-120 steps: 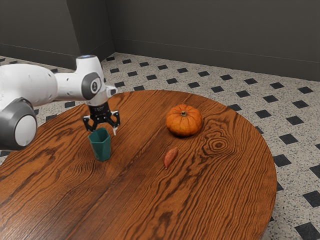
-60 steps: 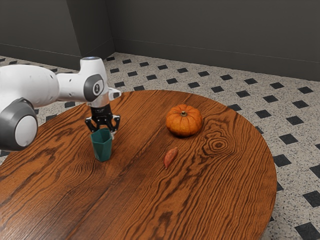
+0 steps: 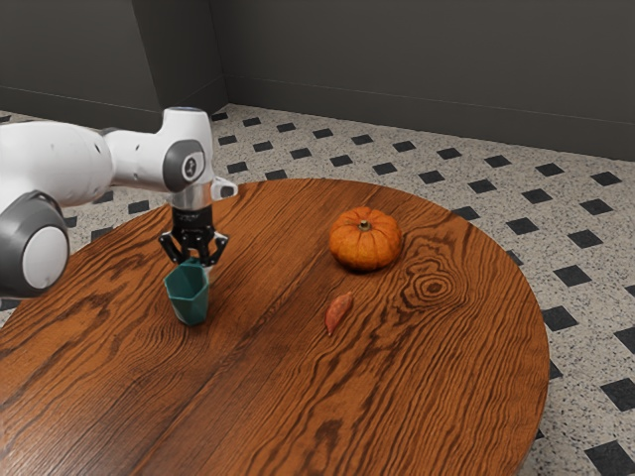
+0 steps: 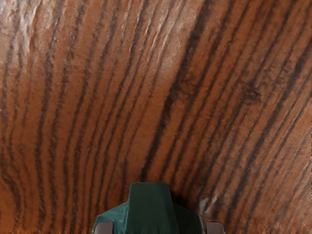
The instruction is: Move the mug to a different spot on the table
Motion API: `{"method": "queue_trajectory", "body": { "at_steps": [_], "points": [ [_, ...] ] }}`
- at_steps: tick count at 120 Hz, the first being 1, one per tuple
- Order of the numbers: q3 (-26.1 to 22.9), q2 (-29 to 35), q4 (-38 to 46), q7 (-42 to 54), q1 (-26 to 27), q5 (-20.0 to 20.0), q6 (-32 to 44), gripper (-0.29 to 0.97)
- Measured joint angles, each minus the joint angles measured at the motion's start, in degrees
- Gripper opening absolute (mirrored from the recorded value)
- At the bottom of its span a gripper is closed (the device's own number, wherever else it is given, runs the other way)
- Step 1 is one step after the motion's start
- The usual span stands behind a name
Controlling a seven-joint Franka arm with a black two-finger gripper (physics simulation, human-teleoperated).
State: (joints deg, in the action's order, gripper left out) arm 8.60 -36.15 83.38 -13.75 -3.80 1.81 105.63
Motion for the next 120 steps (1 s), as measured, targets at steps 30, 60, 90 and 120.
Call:
{"method": "queue_trajectory", "body": {
  "at_steps": [30, 60, 90, 120],
  "points": [
    [-0.6, 3.1, 1.2, 0.0, 1.1, -3.3, -3.6, 0.01],
    [-0.7, 8.8, 7.2, -0.5, 6.7, -6.0, -6.2, -0.07],
    [-1.9, 9.6, 9.0, -0.9, 12.4, -6.7, -7.1, -0.10],
    [-6.3, 7.5, 6.8, -1.1, 12.2, -6.7, -5.5, -0.09]
  ]
}}
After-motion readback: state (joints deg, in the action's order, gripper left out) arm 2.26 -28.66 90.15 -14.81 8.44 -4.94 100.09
